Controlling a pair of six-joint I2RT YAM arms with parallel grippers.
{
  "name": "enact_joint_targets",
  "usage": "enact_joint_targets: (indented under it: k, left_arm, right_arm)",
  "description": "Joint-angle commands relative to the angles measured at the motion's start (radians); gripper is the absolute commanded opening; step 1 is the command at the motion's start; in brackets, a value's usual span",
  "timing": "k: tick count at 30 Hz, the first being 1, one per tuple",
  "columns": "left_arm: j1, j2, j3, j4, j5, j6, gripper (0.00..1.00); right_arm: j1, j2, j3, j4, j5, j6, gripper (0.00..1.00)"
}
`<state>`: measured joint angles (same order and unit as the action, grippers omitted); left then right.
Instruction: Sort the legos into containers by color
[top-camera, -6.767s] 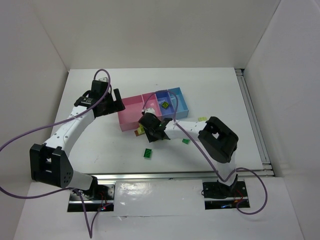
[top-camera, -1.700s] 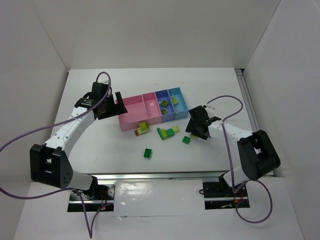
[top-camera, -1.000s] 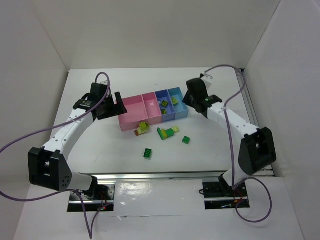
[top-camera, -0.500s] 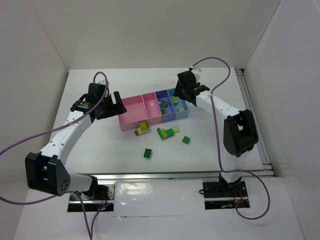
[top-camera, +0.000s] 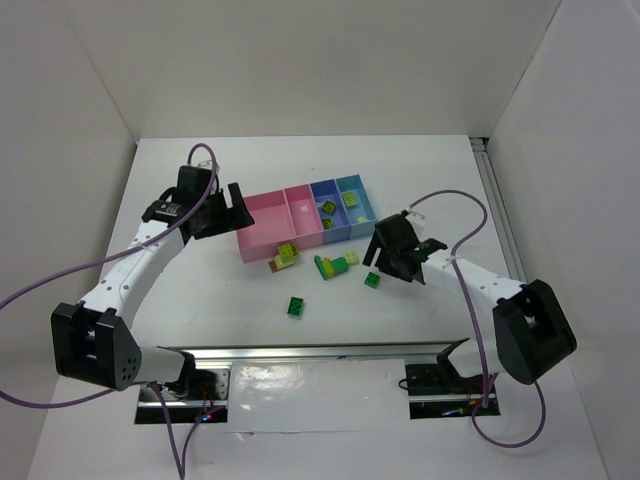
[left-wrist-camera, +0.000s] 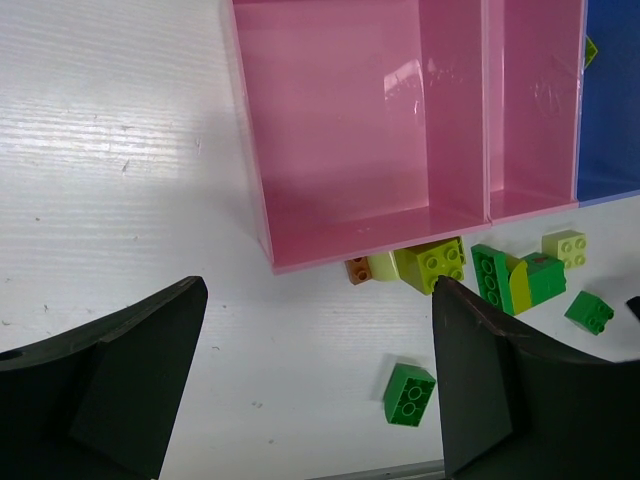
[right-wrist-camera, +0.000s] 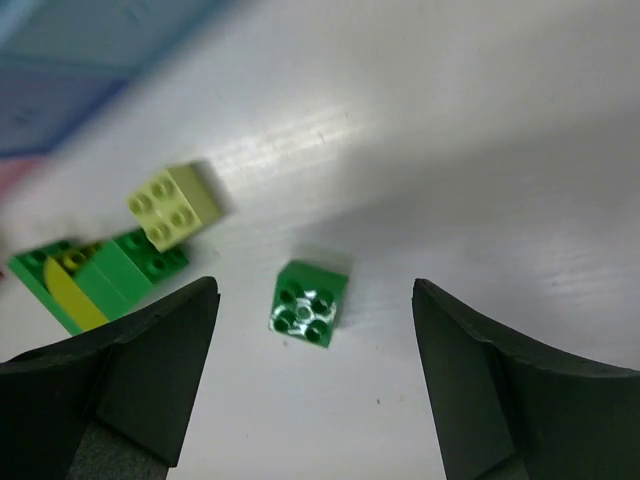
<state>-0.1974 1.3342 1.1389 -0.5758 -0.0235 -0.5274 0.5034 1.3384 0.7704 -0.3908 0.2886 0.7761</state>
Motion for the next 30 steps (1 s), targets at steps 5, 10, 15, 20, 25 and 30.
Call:
enact_joint_targets:
  k: [5, 10, 15, 20, 25, 30]
  left_arm:
    - [0.006, -0.004, -0.005, 0.014, 0.016, -0.003, 0.94]
    - [0.006, -0.004, -0.005, 0.014, 0.007, 0.006, 0.94]
    - [0.006, -0.004, -0.005, 0.014, 0.007, 0.006, 0.94]
    - [0.006, -0.004, -0.005, 0.014, 0.007, 0.006, 0.94]
    - [0.006, -0.004, -0.014, 0.014, 0.007, 0.006, 0.94]
    - [0.006, -0.013, -0.024, 0.014, -0.013, -0.003, 0.94]
  right_arm:
    - [0.027, 0.076, -0.04, 0.041, -0.074, 0.094, 0.79]
    - [0.086, 0.129, -0.016, 0.041, -0.054, 0.103, 0.7]
    - [0.127, 0.182, 0.006, 0.032, -0.01, 0.123, 0.6]
    - [0.162, 0.182, 0.093, -0.028, 0.067, 0.109, 0.3]
    - [0.23, 0.192, 0.262, -0.08, 0.133, 0.034, 0.23]
    - [0.273, 0.275, 0.464, -0.066, 0.144, -0.055, 0.23]
